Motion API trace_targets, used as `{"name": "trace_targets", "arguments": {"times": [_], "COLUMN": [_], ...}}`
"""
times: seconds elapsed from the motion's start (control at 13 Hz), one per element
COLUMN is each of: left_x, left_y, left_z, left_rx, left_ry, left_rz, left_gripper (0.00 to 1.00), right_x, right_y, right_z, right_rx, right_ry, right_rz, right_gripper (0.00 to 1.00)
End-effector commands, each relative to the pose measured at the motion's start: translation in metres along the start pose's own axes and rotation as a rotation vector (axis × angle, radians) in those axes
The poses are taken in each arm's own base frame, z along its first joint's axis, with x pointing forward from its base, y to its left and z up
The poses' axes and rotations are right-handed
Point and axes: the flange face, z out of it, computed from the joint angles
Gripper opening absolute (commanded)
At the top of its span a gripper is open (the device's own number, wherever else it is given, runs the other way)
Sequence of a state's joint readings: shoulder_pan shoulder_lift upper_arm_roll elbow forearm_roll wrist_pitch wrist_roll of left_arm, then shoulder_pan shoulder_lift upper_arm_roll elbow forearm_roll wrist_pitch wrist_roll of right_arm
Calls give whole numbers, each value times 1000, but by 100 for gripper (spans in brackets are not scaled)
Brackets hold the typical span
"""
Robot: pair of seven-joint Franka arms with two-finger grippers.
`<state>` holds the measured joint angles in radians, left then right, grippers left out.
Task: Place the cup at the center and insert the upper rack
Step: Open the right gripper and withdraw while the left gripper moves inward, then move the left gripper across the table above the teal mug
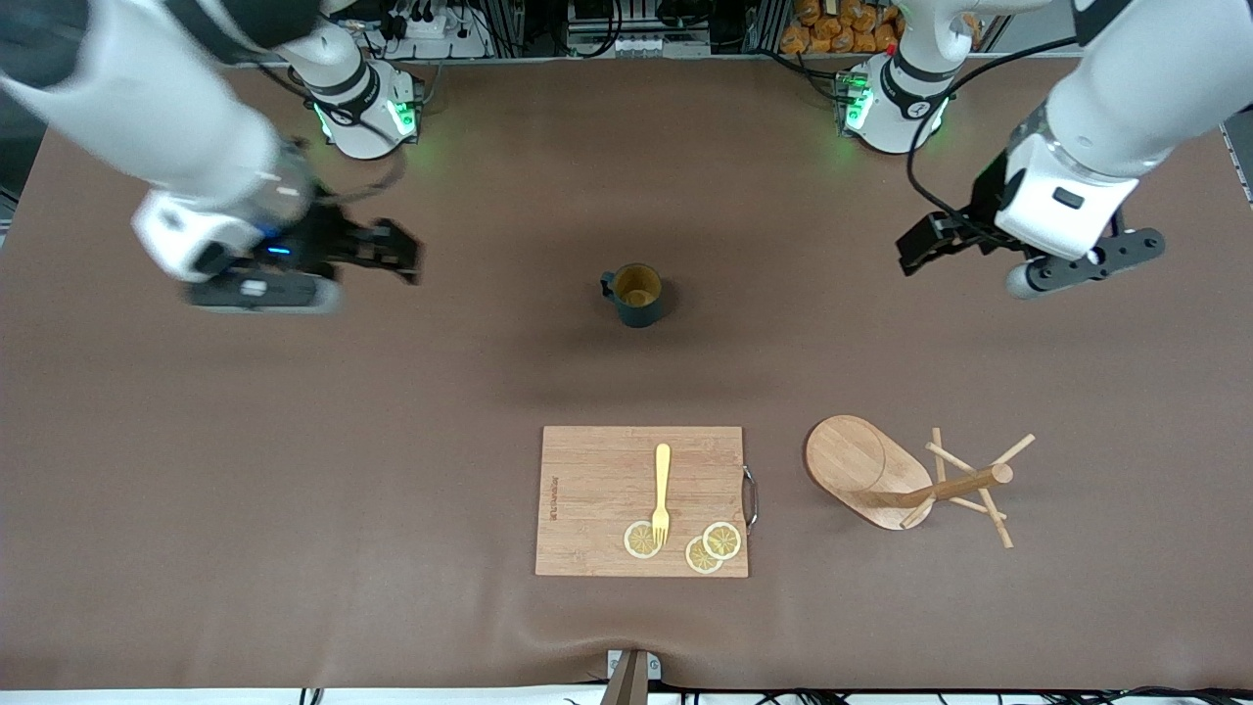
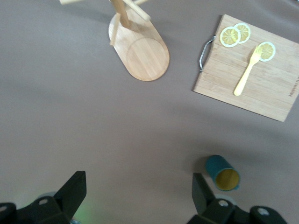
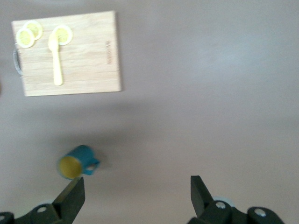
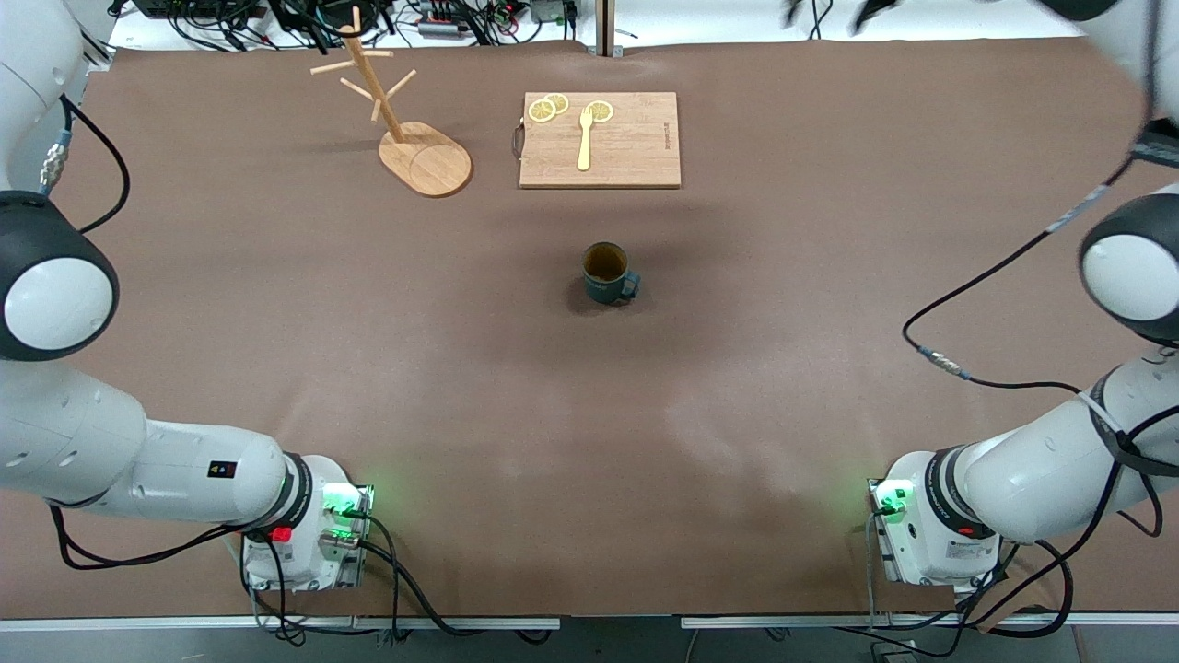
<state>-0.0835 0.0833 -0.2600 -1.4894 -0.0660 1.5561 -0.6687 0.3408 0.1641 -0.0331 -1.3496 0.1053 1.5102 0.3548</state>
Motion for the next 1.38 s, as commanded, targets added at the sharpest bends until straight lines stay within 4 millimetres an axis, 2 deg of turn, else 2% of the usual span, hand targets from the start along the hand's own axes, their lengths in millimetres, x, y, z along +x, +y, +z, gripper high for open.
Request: {"name": "trace_targets", "arguments": {"times": [0.0, 0.08, 0.15, 0.23, 0.31, 0.38, 0.54, 0.69, 0.84, 1.0, 1.15, 1.3], "left_x": [-23, -31, -37, -53, -71, -83, -106, -139, -163, -175, -183, -209], "left_y": [32, 42, 49, 67, 86, 100, 130, 161, 188, 219, 246, 269], "left_z": [0, 1, 0, 1, 6, 7, 17, 27, 37, 50, 64, 85], "left_rx": [-10, -14, -24, -30, -30, -46, -72, -85, -125, -158, -176, -177], "left_ry": [7, 9, 11, 14, 12, 19, 24, 18, 11, -8, -32, -39], "left_rz": [-14, -29, -63, -57, -47, -84, -142, -210, -261, -316, -329, -341], "left_gripper": [100, 100, 99, 94, 94, 96, 97, 99, 98, 97, 89, 86], "right_x": [-10, -10, -9, -8, -7, -10, -10, -10, -11, -18, -22, -26], "right_y": [68, 101, 129, 155, 180, 200, 224, 233, 231, 229, 230, 231], "right_z": [-37, -52, -58, -62, -65, -65, -56, -45, -43, -49, -46, -43], "right_rx": [-49, -50, -54, -59, -66, -82, -133, -137, -133, -123, -117, -112], "right_ry": [50, 72, 75, 79, 81, 76, 49, 24, 18, 16, -18, -48], "right_rz": [-93, -128, -150, -147, -136, -149, -142, -120, -120, -124, -98, -68], "right_gripper": [100, 100, 100, 100, 100, 100, 100, 100, 100, 100, 100, 100]}}
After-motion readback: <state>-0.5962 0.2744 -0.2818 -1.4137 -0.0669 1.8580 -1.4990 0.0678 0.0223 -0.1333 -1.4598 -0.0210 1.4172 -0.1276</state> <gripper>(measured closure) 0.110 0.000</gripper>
